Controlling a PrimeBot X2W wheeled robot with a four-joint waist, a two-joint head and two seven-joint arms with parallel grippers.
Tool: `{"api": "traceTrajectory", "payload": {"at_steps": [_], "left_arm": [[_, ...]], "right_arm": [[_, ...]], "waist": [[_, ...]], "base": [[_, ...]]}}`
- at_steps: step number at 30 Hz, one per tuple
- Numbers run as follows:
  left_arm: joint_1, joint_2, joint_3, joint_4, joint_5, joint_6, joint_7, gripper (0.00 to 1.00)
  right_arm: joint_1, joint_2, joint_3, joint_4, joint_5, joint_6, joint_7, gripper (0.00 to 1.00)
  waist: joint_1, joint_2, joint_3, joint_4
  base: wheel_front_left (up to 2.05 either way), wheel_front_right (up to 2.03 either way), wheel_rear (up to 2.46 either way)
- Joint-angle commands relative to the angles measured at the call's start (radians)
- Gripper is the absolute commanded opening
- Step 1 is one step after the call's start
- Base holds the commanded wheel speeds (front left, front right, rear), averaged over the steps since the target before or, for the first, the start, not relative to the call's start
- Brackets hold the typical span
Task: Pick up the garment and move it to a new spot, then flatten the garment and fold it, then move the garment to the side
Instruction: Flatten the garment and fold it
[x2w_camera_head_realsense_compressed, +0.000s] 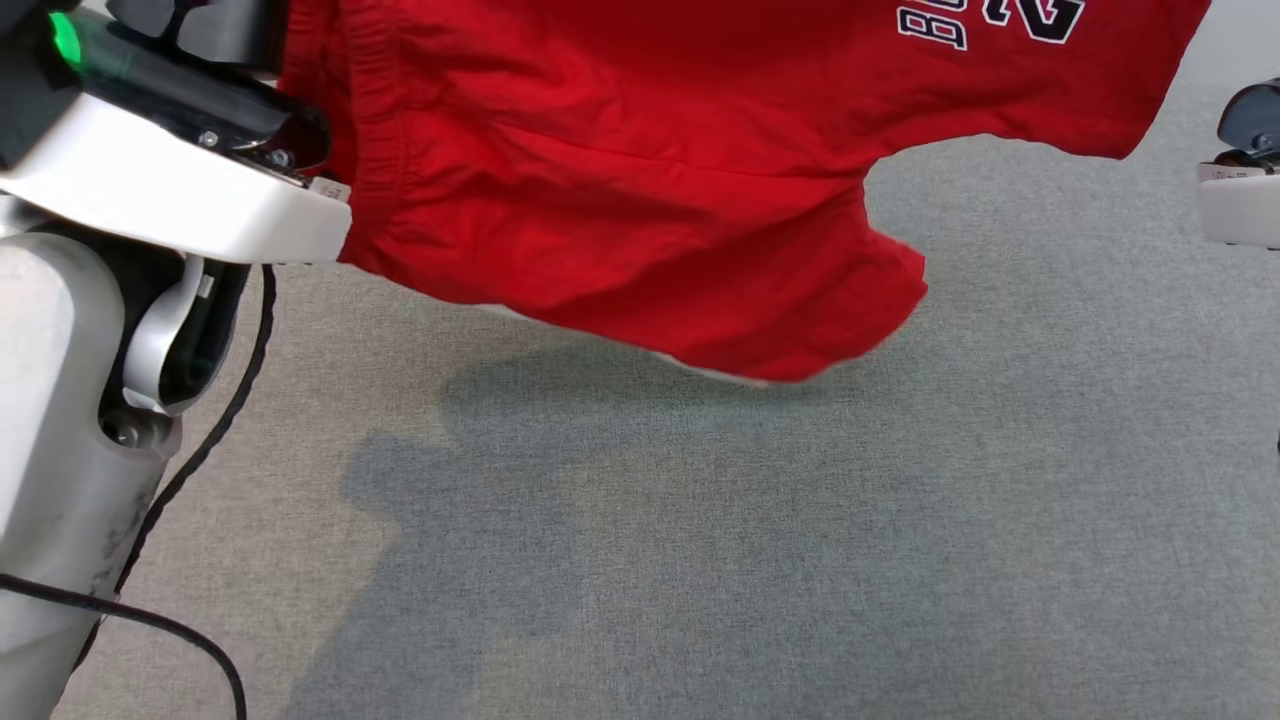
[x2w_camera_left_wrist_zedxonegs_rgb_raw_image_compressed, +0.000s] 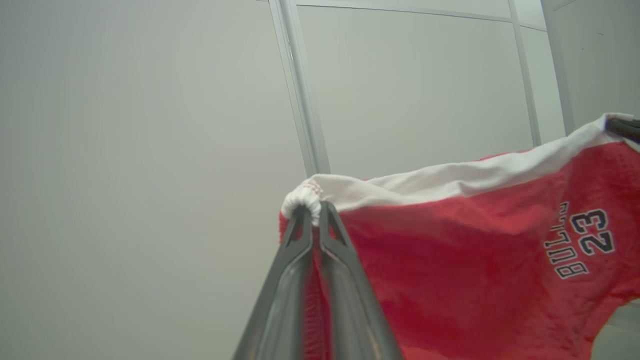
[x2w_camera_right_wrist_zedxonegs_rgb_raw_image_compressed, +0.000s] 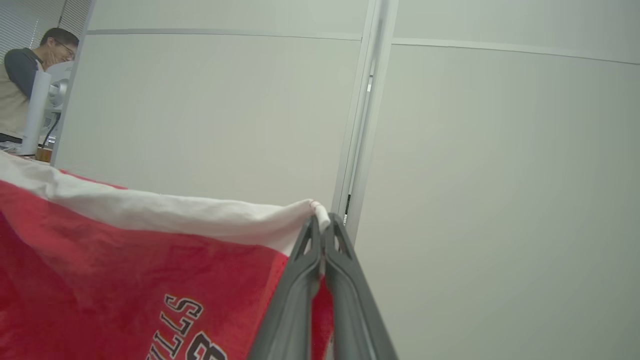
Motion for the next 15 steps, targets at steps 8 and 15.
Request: {"api": "traceTrajectory", "payload": {"at_steps": [8,15], "left_arm": [[-0.049,-0.022,-0.008,0.045,0.028,0.003,-0.047,0.00],[-0.189,-0.086,-0.019,0.212,0.049,-0.036,-0.131,0.00]], "right_arm": [[-0.073,0.011,0.016,0.104,0.050,0.000,-0.007,0.00],[-0.264,0.009,0.061,0.298,0.078,0.000,-0.065,0.00]], "waist": [[0.0000,0.0000,0.047,-0.002],[0.0000,0.0000,0.129,0.012]], "base": [[0.00,0.00,0.00],[0.00,0.00,0.00]]}}
